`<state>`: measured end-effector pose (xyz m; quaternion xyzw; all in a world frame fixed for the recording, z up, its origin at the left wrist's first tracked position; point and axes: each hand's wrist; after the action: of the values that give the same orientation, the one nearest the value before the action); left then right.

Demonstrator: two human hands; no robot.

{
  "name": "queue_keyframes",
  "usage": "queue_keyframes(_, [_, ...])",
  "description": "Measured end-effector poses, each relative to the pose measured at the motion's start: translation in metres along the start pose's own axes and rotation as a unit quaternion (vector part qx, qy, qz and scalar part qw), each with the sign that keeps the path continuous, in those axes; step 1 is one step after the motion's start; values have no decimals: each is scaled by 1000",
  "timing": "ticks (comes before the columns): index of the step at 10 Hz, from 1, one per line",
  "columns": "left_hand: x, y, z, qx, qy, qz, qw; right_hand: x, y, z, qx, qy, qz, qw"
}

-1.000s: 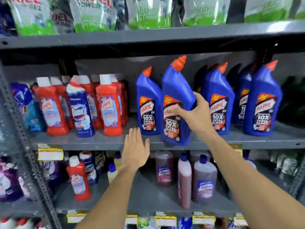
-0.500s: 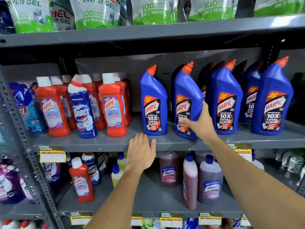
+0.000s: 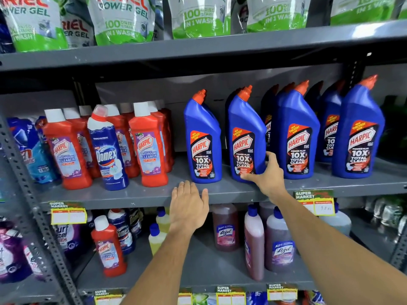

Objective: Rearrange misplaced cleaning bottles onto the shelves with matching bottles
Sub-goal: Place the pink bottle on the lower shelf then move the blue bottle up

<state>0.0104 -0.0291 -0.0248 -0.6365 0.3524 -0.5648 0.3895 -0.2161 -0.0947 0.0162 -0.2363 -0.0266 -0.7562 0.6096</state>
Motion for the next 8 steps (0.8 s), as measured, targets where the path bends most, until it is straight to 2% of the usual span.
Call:
queue_keyframes(4, [-1, -1, -1, 5, -7, 12, 1000, 2, 2, -2, -10, -9, -1, 1000])
queue_keyframes(8, [-2, -3, -1, -3, -3, 12, 1000, 5, 6, -6, -87, -46, -5, 995])
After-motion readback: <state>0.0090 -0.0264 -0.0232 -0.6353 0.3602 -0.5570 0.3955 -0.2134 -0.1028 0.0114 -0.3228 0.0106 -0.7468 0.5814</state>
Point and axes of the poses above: each hand's wrist, its own x-axis towards the middle knuckle, its own y-axis out of the palm, z = x × y, and after that the axes turned 1 degree about z, right-handed
